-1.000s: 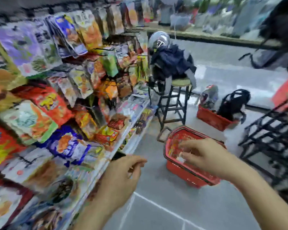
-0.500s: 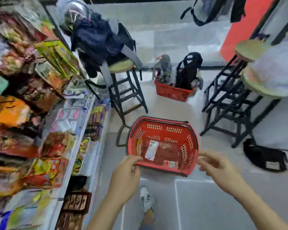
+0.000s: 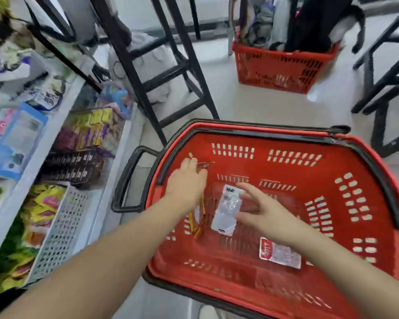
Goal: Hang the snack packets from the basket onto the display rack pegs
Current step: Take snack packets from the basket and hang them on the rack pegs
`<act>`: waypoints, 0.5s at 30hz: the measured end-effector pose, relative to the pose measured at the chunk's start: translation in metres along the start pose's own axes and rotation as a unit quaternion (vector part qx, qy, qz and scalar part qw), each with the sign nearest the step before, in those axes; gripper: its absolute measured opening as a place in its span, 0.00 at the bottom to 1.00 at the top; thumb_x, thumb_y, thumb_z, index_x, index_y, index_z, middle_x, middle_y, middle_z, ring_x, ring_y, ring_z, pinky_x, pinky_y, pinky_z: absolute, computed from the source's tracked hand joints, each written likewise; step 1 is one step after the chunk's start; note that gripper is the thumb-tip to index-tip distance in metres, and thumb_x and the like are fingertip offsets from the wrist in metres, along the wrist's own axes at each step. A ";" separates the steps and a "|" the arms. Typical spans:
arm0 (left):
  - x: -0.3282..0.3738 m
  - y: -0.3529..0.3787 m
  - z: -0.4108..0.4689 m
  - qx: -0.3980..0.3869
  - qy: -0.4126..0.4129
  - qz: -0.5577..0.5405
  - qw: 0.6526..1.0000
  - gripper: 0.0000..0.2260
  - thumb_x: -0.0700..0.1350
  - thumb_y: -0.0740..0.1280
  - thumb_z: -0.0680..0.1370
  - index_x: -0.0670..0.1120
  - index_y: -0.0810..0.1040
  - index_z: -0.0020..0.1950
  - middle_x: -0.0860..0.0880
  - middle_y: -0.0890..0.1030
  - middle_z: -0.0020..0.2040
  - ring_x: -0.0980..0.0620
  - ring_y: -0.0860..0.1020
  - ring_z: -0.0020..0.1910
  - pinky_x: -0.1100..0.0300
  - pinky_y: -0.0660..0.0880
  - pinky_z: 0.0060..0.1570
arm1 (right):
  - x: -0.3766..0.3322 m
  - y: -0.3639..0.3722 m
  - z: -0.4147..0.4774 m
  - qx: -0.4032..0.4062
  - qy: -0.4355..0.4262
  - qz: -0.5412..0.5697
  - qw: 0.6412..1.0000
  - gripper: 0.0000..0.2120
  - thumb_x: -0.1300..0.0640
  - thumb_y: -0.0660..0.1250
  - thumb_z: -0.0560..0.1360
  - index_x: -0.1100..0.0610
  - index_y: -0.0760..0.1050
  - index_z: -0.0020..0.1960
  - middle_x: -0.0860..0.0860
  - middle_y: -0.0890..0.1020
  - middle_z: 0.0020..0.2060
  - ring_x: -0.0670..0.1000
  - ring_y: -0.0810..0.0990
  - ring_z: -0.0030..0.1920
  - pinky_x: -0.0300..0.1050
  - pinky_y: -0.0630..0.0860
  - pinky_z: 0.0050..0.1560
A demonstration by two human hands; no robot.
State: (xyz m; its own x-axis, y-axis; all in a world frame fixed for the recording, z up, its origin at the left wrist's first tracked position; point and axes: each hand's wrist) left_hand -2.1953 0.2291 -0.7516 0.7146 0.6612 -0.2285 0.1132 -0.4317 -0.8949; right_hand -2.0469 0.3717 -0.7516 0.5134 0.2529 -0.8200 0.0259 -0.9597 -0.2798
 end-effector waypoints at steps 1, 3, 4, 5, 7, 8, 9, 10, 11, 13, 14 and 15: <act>0.003 0.015 0.020 -0.005 -0.002 0.042 0.999 0.20 0.40 0.60 0.79 0.45 0.66 0.71 0.38 0.57 0.76 0.39 0.55 0.75 0.46 0.68 0.64 | 0.019 0.006 0.022 -0.014 -0.003 -0.019 1.000 0.34 0.54 0.68 0.77 0.39 0.56 0.75 0.47 0.67 0.73 0.49 0.73 0.68 0.48 0.79 0.56; 0.005 0.044 0.052 -0.001 0.000 0.118 0.993 0.18 0.41 0.56 0.80 0.44 0.67 0.70 0.38 0.61 0.73 0.36 0.57 0.74 0.46 0.68 0.63 | 0.047 0.015 0.057 -0.042 -0.015 -0.057 0.997 0.38 0.53 0.69 0.76 0.40 0.50 0.77 0.51 0.64 0.75 0.52 0.70 0.70 0.50 0.78 0.58; 0.004 0.056 0.065 0.012 -0.002 0.138 0.990 0.17 0.42 0.53 0.81 0.44 0.69 0.69 0.39 0.64 0.71 0.36 0.61 0.72 0.45 0.68 0.62 | 0.056 0.020 0.073 -0.049 -0.020 -0.063 0.997 0.40 0.53 0.70 0.76 0.40 0.48 0.78 0.52 0.64 0.75 0.54 0.70 0.70 0.52 0.78 0.59; 0.003 0.065 0.074 0.031 -0.006 0.141 0.990 0.18 0.43 0.50 0.81 0.45 0.71 0.67 0.40 0.68 0.67 0.37 0.65 0.69 0.45 0.69 0.60 | 0.063 0.023 0.086 -0.052 -0.023 -0.063 0.996 0.43 0.53 0.71 0.75 0.41 0.46 0.78 0.53 0.64 0.75 0.55 0.72 0.69 0.52 0.77 0.60; 0.003 0.077 0.085 0.082 0.015 0.164 0.983 0.17 0.43 0.50 0.81 0.45 0.74 0.62 0.43 0.75 0.60 0.40 0.73 0.62 0.49 0.70 0.56 | 0.073 0.029 0.105 -0.048 -0.036 -0.064 0.996 0.47 0.53 0.73 0.73 0.43 0.44 0.79 0.52 0.62 0.76 0.55 0.72 0.69 0.48 0.74 0.64; 0.003 0.079 0.087 0.116 0.035 0.187 0.975 0.14 0.42 0.53 0.81 0.45 0.75 0.60 0.44 0.77 0.58 0.41 0.75 0.59 0.51 0.70 0.54 | 0.076 0.031 0.112 -0.045 -0.047 -0.070 0.995 0.49 0.52 0.74 0.72 0.45 0.43 0.79 0.51 0.59 0.77 0.53 0.70 0.71 0.44 0.71 0.66; 0.004 0.078 0.087 0.134 0.045 0.197 0.970 0.13 0.41 0.55 0.80 0.44 0.74 0.61 0.45 0.79 0.56 0.41 0.76 0.58 0.52 0.70 0.51 | 0.080 0.033 0.117 -0.046 -0.056 -0.080 0.994 0.51 0.51 0.75 0.72 0.47 0.42 0.80 0.50 0.57 0.78 0.52 0.67 0.73 0.41 0.67 0.67; 0.003 0.077 0.087 0.135 0.046 0.192 0.971 0.13 0.40 0.56 0.80 0.43 0.71 0.64 0.44 0.79 0.56 0.41 0.78 0.56 0.52 0.70 0.48 | 0.083 0.034 0.120 -0.050 -0.062 -0.094 0.992 0.52 0.49 0.75 0.71 0.49 0.40 0.80 0.50 0.55 0.79 0.51 0.64 0.74 0.40 0.64 0.68; 0.002 0.074 0.085 0.125 0.042 0.169 0.977 0.15 0.40 0.57 0.80 0.42 0.66 0.67 0.43 0.79 0.56 0.40 0.78 0.56 0.52 0.70 0.45 | 0.084 0.035 0.122 -0.057 -0.064 -0.107 0.991 0.54 0.48 0.75 0.71 0.50 0.38 0.80 0.50 0.55 0.79 0.51 0.62 0.75 0.39 0.63 0.69; 0.004 0.069 0.077 0.083 0.034 -0.014 0.996 0.16 0.43 0.60 0.79 0.42 0.64 0.66 0.41 0.80 0.53 0.40 0.79 0.52 0.54 0.68 0.42 | 0.088 0.036 0.123 -0.070 -0.070 -0.119 0.988 0.58 0.45 0.76 0.69 0.51 0.35 0.79 0.50 0.54 0.79 0.50 0.59 0.76 0.38 0.60 0.69; 0.008 0.063 0.071 0.057 0.035 -0.172 0.983 0.13 0.42 0.62 0.78 0.43 0.67 0.62 0.42 0.80 0.48 0.43 0.80 0.47 0.56 0.69 0.40 | 0.087 0.036 0.121 -0.080 -0.075 -0.109 0.988 0.60 0.44 0.77 0.67 0.51 0.33 0.79 0.49 0.55 0.78 0.48 0.58 0.76 0.36 0.58 0.69; 0.016 0.056 0.063 0.040 0.032 -0.333 0.942 0.11 0.40 0.63 0.77 0.45 0.69 0.59 0.45 0.80 0.43 0.48 0.80 0.40 0.59 0.71 0.37 | 0.083 0.038 0.117 -0.091 -0.092 -0.084 0.988 0.62 0.44 0.78 0.66 0.51 0.32 0.78 0.46 0.56 0.78 0.45 0.57 0.76 0.34 0.56 0.69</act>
State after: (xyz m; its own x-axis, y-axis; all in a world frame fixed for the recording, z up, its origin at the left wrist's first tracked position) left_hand -2.2212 0.2544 -0.8297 0.5439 0.7300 0.4139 0.5004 0.1138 -0.8583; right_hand -2.1035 0.3705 -0.8889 0.3241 0.4117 -0.8517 0.2598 -0.9044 -0.3384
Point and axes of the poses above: each hand's wrist, its own z-axis towards the middle knuckle, its own y-axis out of the palm, x = y × z
